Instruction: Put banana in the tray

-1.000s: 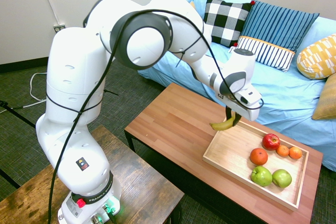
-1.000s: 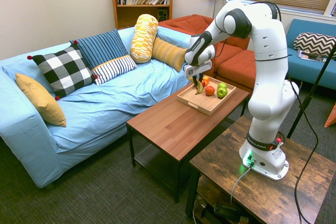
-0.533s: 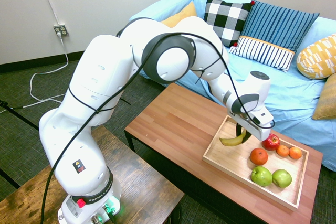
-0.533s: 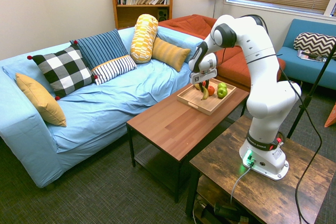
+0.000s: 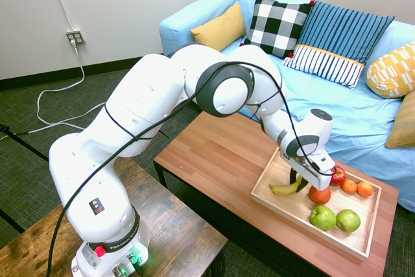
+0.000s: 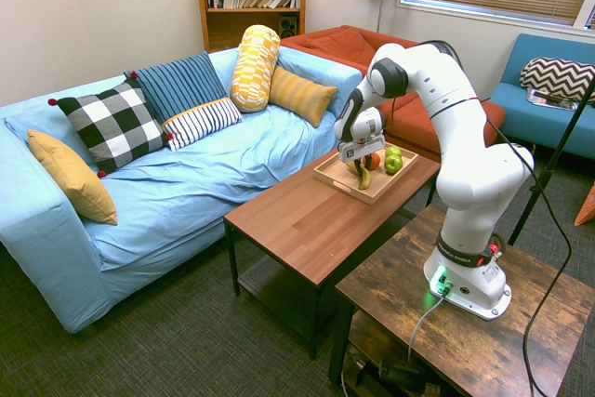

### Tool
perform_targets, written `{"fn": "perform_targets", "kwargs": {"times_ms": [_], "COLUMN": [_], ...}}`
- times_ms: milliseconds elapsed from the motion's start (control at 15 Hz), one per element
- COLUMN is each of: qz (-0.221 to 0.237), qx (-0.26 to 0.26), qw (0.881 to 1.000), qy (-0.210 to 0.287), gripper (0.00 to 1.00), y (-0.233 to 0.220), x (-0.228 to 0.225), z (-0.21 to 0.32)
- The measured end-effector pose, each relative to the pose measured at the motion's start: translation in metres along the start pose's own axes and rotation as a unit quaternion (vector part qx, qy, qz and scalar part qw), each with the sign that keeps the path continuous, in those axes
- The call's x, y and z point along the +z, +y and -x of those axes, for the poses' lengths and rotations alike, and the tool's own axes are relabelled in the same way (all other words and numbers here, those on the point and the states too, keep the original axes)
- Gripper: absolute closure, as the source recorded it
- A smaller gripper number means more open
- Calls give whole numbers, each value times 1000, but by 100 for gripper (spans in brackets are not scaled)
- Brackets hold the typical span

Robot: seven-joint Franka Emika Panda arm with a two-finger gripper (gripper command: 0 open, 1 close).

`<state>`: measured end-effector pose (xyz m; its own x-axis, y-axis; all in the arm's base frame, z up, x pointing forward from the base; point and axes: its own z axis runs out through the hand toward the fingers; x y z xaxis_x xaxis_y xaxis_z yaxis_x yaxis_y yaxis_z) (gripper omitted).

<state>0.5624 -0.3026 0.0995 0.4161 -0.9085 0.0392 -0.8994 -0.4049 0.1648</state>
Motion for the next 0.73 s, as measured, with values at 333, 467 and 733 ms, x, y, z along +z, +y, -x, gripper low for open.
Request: {"fn": "perform_targets", "kwargs": {"times_ms": [333, 467, 733], "qz": [0, -4, -15], "qx": [-4, -7, -6], "qw": [1000, 1000, 1000], "qy": [0, 5, 27], "gripper": [0, 0, 0], "y": [0, -2, 5], "x": [1, -7, -56], "z": [0, -1, 1]}}
